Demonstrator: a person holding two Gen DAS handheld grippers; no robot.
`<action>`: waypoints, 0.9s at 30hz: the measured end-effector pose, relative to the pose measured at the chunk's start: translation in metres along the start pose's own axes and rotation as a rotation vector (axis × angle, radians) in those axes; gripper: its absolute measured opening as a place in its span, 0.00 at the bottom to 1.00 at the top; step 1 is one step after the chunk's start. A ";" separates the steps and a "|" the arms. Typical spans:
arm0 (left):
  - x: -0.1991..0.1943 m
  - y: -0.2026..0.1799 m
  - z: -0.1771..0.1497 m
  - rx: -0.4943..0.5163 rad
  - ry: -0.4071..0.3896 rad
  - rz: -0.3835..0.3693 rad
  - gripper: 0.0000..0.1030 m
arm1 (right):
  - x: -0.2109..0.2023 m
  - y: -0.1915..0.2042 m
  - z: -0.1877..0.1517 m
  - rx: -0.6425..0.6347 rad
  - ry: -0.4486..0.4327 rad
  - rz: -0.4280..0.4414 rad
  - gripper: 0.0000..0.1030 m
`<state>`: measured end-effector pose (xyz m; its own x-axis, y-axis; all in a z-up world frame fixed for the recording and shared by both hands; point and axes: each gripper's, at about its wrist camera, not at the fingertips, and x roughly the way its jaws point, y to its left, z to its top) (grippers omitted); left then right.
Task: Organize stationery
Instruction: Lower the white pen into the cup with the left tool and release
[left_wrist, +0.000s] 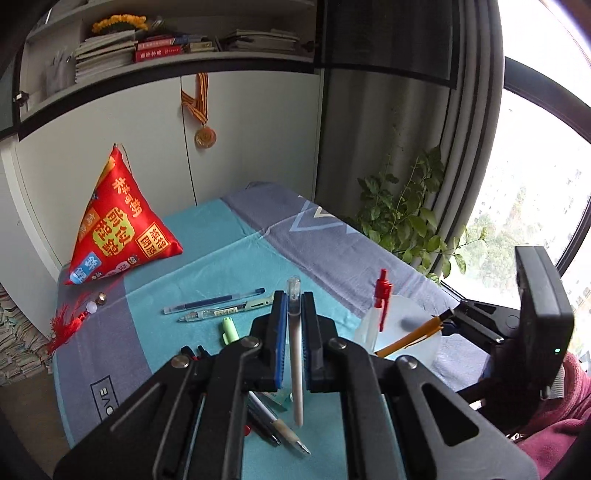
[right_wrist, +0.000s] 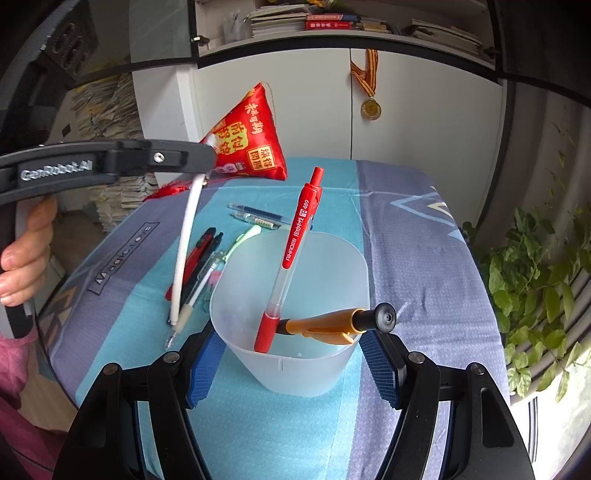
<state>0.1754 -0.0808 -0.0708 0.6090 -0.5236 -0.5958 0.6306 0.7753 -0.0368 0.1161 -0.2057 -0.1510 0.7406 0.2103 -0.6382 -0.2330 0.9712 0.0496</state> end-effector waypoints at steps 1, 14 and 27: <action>-0.004 -0.003 0.002 0.006 -0.014 0.007 0.05 | 0.000 0.001 0.000 -0.001 -0.001 -0.002 0.69; -0.067 -0.035 0.040 0.117 -0.205 0.008 0.05 | 0.000 0.001 0.000 -0.002 -0.001 -0.011 0.69; -0.046 -0.061 0.031 0.133 -0.148 -0.100 0.05 | -0.002 0.002 -0.001 0.001 -0.005 -0.009 0.69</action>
<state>0.1235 -0.1150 -0.0160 0.5984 -0.6490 -0.4698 0.7430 0.6690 0.0221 0.1136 -0.2048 -0.1506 0.7460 0.2018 -0.6346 -0.2254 0.9733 0.0446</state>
